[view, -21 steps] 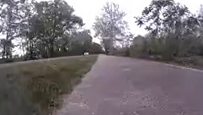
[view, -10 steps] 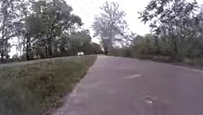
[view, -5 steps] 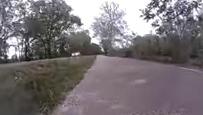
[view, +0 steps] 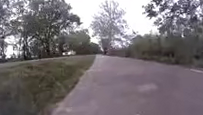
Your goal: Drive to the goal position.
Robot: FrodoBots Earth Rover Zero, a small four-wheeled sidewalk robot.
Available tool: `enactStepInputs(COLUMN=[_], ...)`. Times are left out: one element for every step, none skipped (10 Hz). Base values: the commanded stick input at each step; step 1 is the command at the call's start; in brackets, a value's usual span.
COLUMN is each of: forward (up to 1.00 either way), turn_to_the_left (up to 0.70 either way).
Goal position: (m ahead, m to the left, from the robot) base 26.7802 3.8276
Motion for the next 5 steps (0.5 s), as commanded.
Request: enactStepInputs(forward=[1.00,1.00,1.00,1.00,1.00], turn_to_the_left=[0.00,0.00,0.00,0.00,0.00])
